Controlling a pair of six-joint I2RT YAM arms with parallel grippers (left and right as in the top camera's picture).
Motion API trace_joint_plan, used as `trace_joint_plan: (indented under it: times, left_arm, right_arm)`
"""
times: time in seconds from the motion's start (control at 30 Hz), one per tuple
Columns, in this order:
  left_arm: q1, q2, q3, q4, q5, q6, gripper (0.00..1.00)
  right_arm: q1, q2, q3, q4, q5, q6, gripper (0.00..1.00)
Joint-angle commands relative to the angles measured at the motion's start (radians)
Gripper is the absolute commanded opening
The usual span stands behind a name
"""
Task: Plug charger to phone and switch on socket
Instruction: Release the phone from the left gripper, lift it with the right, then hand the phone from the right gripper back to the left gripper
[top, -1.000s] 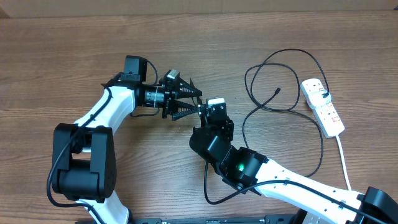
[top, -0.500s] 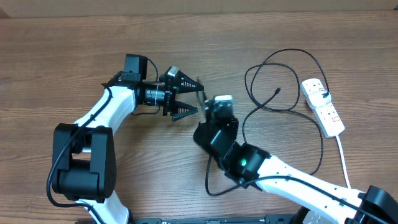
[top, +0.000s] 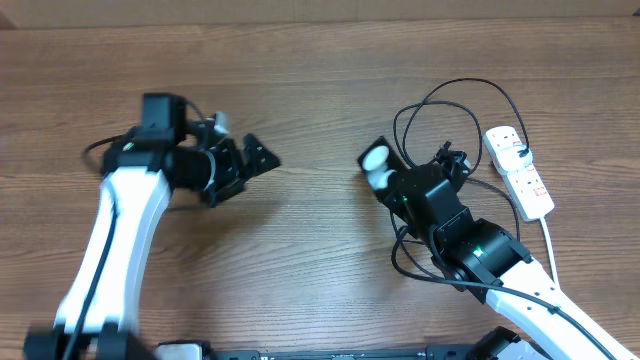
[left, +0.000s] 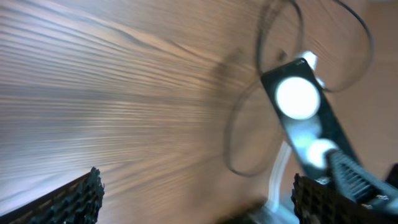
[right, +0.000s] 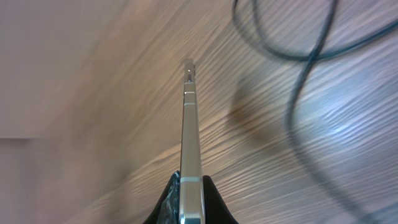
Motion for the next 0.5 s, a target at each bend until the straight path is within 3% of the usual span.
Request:
trace_joint_plan:
  times: [0.0, 0.3, 0.47]
  left_arm:
    - [0.018, -0.199, 0.013, -0.045, -0.311, 0.059, 0.98]
    - [0.018, -0.539, -0.005, -0.132, -0.576, -0.059, 1.0]
    - [0.018, -0.596, -0.111, -0.094, -0.499, -0.178, 1.0]
  right_arm:
    - [0.0, -0.002, -0.042, 0.126, -0.231, 0.108, 0.04]
    - [0.001, 0.051, -0.283, 0.774, -0.536, 0.097, 0.04]
    - [0.001, 0.082, -0.399, 1.035, -0.626, 0.107, 0.04]
